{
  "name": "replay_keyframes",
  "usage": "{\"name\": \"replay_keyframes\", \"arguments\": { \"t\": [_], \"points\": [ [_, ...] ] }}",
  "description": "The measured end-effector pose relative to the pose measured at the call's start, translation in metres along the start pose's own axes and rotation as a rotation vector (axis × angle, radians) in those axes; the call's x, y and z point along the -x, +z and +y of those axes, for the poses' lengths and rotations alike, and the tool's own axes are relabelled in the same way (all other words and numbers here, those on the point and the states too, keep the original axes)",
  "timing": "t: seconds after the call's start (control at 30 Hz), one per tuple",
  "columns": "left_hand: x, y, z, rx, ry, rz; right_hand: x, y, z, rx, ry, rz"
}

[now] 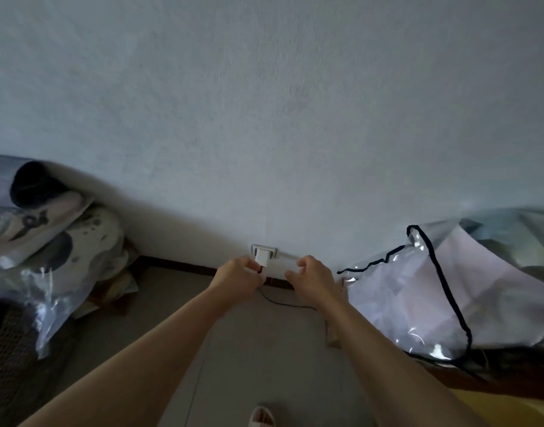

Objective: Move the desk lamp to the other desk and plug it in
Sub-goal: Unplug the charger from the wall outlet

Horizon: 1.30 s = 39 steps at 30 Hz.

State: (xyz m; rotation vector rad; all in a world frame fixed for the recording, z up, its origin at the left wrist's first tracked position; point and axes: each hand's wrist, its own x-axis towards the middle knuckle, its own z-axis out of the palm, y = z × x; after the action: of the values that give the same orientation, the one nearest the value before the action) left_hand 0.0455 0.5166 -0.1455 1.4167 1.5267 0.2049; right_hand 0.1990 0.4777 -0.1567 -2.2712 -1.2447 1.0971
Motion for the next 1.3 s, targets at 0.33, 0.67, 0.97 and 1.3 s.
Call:
{"name": "replay_keyframes", "arguments": {
  "t": [0.33, 0.67, 0.97, 1.3],
  "points": [
    [-0.12, 0.033, -0.046, -0.138, 0.018, -0.033, -0.096, 0.083, 0.042, -0.009, 0.076, -0.021],
    [-0.228, 0.079, -0.107, -0.191, 0.039, -0.074, -0.187, 0.15, 0.084, 0.023, 0.077, 0.019],
    [-0.306, 0.118, -0.153, -0.161, 0.028, -0.057, -0.263, 0.197, 0.109, -0.069, 0.073, 0.019],
    [-0.361, 0.153, -0.172, -0.004, -0.007, 0.047, -0.331, 0.227, 0.117, -0.305, 0.153, -0.005]
  ]
}}
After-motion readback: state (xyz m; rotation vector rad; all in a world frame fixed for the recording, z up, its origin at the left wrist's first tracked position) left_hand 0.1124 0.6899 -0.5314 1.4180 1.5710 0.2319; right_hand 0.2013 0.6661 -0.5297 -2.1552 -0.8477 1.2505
